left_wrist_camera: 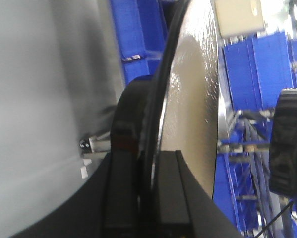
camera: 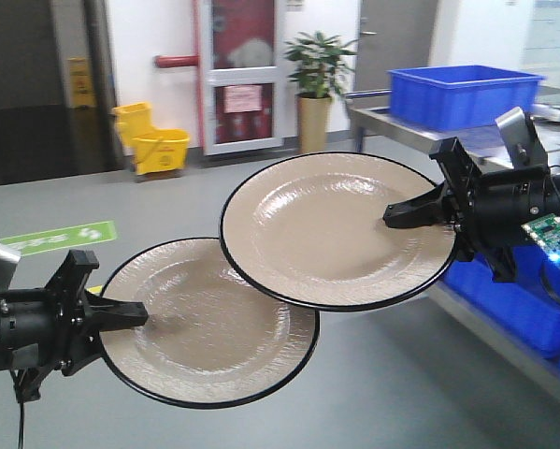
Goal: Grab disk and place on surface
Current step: 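Hold both plates while the base drives to the steel counter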
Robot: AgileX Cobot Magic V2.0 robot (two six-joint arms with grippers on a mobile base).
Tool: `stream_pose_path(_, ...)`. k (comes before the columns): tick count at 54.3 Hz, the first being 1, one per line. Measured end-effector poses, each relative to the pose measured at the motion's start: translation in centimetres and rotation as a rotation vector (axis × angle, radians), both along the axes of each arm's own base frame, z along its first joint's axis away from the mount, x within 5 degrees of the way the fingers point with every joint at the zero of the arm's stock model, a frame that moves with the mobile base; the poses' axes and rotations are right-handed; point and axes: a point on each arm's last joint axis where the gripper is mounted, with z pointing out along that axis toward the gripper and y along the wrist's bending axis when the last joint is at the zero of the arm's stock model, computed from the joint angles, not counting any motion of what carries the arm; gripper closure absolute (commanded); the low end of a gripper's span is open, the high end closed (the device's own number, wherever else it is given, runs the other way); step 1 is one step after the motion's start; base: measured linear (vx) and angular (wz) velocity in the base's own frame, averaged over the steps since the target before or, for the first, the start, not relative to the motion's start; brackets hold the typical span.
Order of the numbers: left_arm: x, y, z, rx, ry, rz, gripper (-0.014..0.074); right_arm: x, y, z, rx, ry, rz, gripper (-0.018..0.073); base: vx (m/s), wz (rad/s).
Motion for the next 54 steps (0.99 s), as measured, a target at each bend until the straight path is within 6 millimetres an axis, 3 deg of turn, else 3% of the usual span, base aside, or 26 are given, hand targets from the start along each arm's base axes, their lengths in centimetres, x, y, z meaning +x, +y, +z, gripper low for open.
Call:
stream_pose_path(26,-0.06,-0.06,0.01,-0.003,0.002,-0.009,0.0598,-0.01,0.00,0.00,0.000,0.000,0.001,0.0564,0.24,-0.39)
stream_pose_path(54,-0.08,-0.12,0.01,-0.004,0.002,-0.011,0.0598,-0.01,0.01,0.00,0.000,0.001,0.002,0.0564,0.36,0.01)
